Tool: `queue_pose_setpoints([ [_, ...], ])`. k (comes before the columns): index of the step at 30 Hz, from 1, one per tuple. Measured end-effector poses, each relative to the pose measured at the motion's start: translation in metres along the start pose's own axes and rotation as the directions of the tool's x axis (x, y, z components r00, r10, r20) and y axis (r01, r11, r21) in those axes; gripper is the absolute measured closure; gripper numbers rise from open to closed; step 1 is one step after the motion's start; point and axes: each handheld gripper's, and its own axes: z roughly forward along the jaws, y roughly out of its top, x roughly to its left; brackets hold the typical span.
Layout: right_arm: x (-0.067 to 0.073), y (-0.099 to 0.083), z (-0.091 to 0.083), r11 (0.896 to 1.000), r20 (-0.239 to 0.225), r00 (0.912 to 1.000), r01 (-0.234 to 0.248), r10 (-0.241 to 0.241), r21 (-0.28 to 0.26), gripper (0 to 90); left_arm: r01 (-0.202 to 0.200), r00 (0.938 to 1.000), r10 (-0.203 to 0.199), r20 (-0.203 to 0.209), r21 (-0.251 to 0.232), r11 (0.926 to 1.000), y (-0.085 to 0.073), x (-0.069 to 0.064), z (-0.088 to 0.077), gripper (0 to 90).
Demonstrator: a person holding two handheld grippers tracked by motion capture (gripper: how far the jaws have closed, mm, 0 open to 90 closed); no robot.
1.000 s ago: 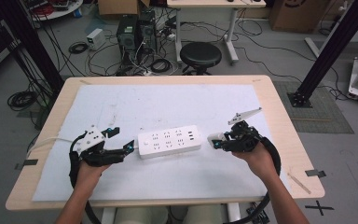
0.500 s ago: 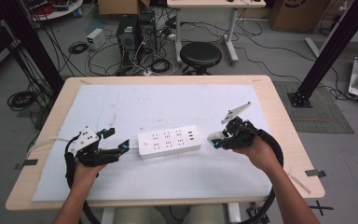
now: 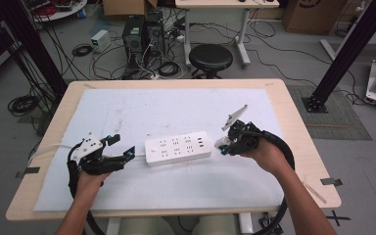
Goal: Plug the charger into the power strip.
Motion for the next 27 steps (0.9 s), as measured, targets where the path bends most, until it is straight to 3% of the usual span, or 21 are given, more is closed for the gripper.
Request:
queue_pose_setpoints([
  [17,-0.009,0.041,0.014,0.991,-0.066,0.9898,0.129,-0.126,0.046,63.2,0.004,1.0,-0.004,0.004,-0.005,1.0,-0.003,0.001,-0.001,23.5],
  [27,-0.014,0.054,0.025,0.96,-0.081,0.9619,0.267,-0.261,0.08,63.3,0.008,0.9999,-0.007,0.01,-0.004,1.0,-0.005,0.001,-0.001,23.5],
])
